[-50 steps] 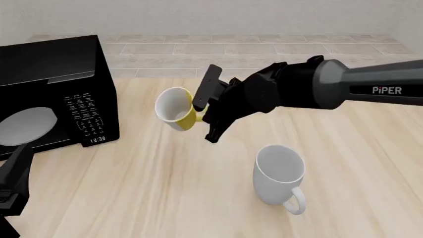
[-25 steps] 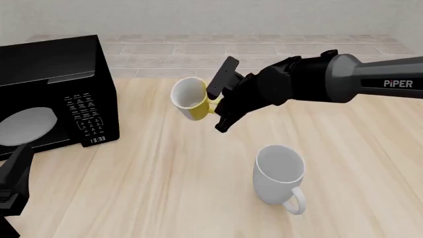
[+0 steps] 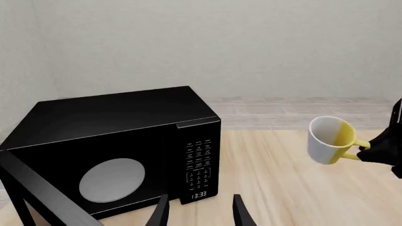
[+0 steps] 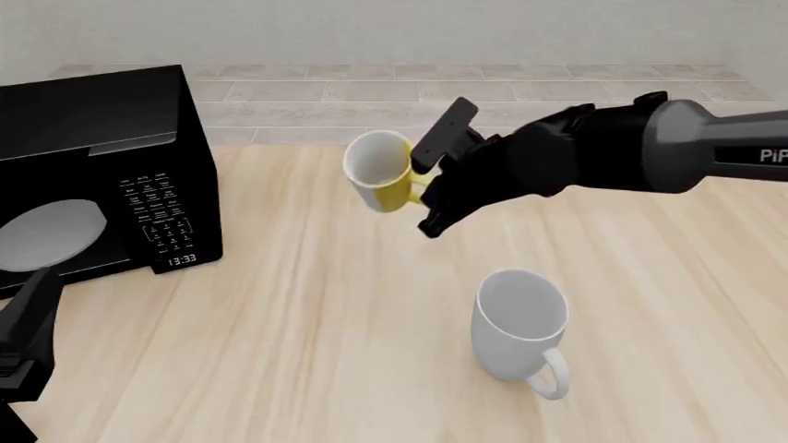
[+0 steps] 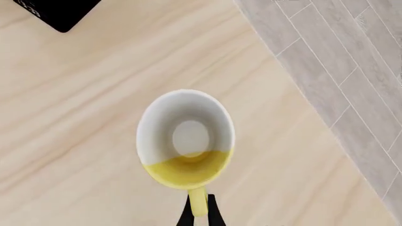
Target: Put the yellow and white mug to the front of the white mug.
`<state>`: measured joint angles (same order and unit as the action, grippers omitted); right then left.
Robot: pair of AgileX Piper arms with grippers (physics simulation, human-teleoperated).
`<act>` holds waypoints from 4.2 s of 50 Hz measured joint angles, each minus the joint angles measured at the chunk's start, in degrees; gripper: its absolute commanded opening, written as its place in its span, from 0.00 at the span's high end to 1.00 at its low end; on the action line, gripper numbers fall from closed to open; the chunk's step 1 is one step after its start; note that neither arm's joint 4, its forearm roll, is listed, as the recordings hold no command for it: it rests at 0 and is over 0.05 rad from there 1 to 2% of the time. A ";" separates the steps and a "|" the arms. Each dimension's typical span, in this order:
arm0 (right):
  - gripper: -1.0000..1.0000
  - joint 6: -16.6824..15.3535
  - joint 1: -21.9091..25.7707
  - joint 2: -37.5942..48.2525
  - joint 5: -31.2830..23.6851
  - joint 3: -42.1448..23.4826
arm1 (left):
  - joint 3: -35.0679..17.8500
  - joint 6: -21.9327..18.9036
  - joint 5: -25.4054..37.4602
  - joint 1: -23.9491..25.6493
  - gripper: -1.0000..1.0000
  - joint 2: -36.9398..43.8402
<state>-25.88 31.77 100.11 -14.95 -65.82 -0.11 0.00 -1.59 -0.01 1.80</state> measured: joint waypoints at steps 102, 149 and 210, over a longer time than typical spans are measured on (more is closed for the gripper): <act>1.00 6.16 -15.58 -0.58 13.65 16.08 | 0.00 0.00 0.00 0.00 0.00 0.00; 1.00 8.07 -16.73 4.23 16.14 15.80 | 0.00 0.00 0.00 0.00 0.00 0.01; 0.00 7.66 -16.32 -9.55 13.46 19.67 | 0.00 0.00 0.00 -0.01 0.00 0.00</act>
<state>-18.22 15.45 90.56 -1.49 -46.15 -0.11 0.00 -1.58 -0.02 1.80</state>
